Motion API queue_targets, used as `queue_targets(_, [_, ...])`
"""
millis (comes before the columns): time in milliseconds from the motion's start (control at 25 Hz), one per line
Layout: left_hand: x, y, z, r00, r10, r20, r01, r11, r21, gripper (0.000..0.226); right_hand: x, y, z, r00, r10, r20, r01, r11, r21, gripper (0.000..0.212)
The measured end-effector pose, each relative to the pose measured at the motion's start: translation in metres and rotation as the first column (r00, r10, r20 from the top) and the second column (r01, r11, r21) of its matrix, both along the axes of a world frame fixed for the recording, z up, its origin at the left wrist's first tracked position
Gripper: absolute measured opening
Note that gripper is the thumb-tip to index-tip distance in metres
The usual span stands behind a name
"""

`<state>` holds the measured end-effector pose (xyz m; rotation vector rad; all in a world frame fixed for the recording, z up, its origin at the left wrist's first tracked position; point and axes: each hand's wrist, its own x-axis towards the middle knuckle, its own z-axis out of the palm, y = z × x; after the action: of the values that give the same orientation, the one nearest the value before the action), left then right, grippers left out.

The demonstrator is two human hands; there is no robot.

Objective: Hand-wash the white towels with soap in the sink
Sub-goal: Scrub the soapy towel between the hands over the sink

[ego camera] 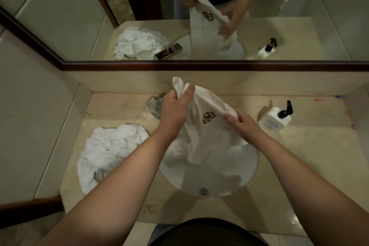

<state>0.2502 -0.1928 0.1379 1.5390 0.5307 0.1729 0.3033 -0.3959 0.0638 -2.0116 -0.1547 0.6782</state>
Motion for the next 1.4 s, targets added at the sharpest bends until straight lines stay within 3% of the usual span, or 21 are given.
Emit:
queue_targets(120, [-0.001, 0.007, -0.007, 0.998, 0.065, 0.005, -0.065, 0.982, 0.178, 0.041, 0.011, -0.015, -0.006, 1.000, 0.009, 0.005, -0.009, 0.997, -0.071, 0.040])
queue_targets(280, [-0.005, 0.015, -0.023, 0.996, 0.084, -0.008, -0.078, 0.960, 0.269, 0.044, 0.022, -0.033, 0.001, 1.000, 0.019, 0.021, -0.016, 0.995, -0.103, 0.052])
queue_targets(360, [-0.006, 0.013, -0.027, 0.996, 0.083, -0.019, -0.075, 0.962, 0.263, 0.047, 0.021, -0.034, 0.007, 0.999, 0.024, 0.030, -0.022, 0.998, -0.053, 0.046])
queue_targets(520, [-0.007, 0.011, -0.030, 0.998, 0.035, -0.047, -0.027, 0.987, 0.158, 0.052, 0.018, -0.015, 0.043, 0.997, -0.050, 0.066, 0.045, 0.996, 0.072, 0.035])
queue_targets(640, [-0.011, 0.004, -0.018, 0.998, -0.057, -0.009, 0.057, 0.994, 0.095, 0.053, 0.017, 0.004, 0.092, 0.991, 0.011, 0.132, -0.028, 0.992, 0.123, 0.060])
queue_targets(760, [-0.008, -0.006, -0.005, 0.997, -0.079, -0.012, 0.078, 0.994, -0.080, 0.042, 0.022, 0.018, 0.118, 0.997, 0.070, 0.016, -0.070, 0.997, 0.032, 0.089])
queue_targets(880, [-0.008, -0.011, -0.008, 0.984, -0.174, -0.036, 0.163, 0.965, -0.205, 0.054, 0.023, 0.029, 0.112, 0.988, 0.131, -0.076, -0.131, 0.991, 0.001, 0.068])
queue_targets(960, [-0.011, -0.013, -0.016, 0.983, -0.179, -0.047, 0.162, 0.954, -0.253, 0.048, 0.019, 0.036, 0.104, 0.982, 0.164, -0.091, -0.162, 0.986, 0.026, 0.055])
queue_targets(1120, [-0.012, -0.009, -0.023, 0.998, -0.060, -0.027, 0.050, 0.955, -0.293, 0.012, 0.016, 0.039, 0.075, 0.996, 0.087, -0.025, -0.088, 0.996, -0.021, 0.075])
queue_targets(1240, [-0.011, -0.003, -0.026, 0.999, -0.003, -0.039, -0.009, 0.947, -0.321, 0.011, 0.010, 0.029, 0.053, 0.991, 0.127, -0.030, -0.128, 0.990, -0.056, 0.072])
queue_targets(1320, [-0.009, 0.005, -0.029, 0.999, 0.034, -0.041, -0.046, 0.940, -0.339, 0.014, 0.008, 0.022, 0.042, 0.987, 0.093, -0.130, -0.091, 0.996, 0.025, 0.076])
queue_targets(1400, [-0.007, 0.012, -0.032, 0.996, 0.086, -0.039, -0.094, 0.935, -0.341, 0.015, 0.006, 0.020, 0.036, 0.980, 0.136, -0.145, -0.117, 0.985, 0.129, 0.059])
